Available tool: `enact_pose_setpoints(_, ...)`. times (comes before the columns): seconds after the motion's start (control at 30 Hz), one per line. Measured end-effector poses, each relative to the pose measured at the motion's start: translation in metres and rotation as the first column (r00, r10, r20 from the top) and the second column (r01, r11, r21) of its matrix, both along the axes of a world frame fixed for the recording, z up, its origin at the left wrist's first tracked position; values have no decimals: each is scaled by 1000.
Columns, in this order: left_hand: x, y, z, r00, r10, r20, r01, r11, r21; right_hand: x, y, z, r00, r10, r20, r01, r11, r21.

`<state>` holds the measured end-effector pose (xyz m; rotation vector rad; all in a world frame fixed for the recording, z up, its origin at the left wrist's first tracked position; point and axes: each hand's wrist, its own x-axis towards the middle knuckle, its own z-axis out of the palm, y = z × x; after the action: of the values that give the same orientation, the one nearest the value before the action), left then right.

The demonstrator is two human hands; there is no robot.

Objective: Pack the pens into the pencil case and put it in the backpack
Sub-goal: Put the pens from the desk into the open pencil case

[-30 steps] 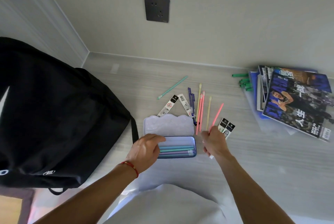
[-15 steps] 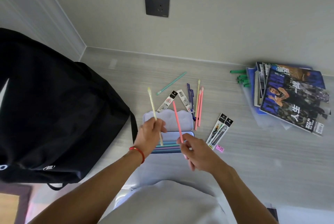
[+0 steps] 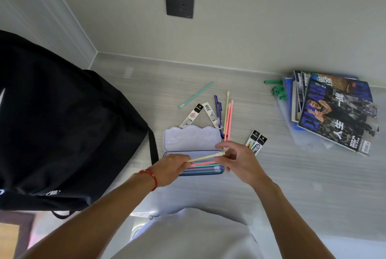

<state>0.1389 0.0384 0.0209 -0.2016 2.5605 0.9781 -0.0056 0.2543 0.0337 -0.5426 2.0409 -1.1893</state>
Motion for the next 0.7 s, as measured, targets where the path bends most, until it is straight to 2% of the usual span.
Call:
enact_pose_setpoints(0.17, -16, -9, 0, 985, 6, 170, -16, 998, 55, -2, -6, -8, 992, -64, 110, 77, 989, -126)
enact_pose_setpoints(0.23, -22, -9, -2, 983, 55, 173, -65, 997, 52, -4, -8, -13, 988, -109, 108, 123, 984, -131)
enact_pose_setpoints(0.33, -22, -10, -6, 967, 246, 69, -251, 966, 62, -7, -9, -24, 973, -220, 71, 226, 969, -99)
enact_pose_setpoints(0.47, -14, -15, -17, 943, 331, -34, -332, 943, -28, -7, -11, -39, 955, -293, 44, 294, 955, -31)
enact_pose_setpoints(0.6, -6, -9, -24, 957, 274, -100, -285, 951, -120, -5, -12, -52, 966, -257, -31, 258, 965, 38)
enact_pose_setpoints(0.7, 0, -3, -30, 965, 130, -227, -188, 948, -257, -4, -12, -54, 974, -183, -131, 195, 977, 83)
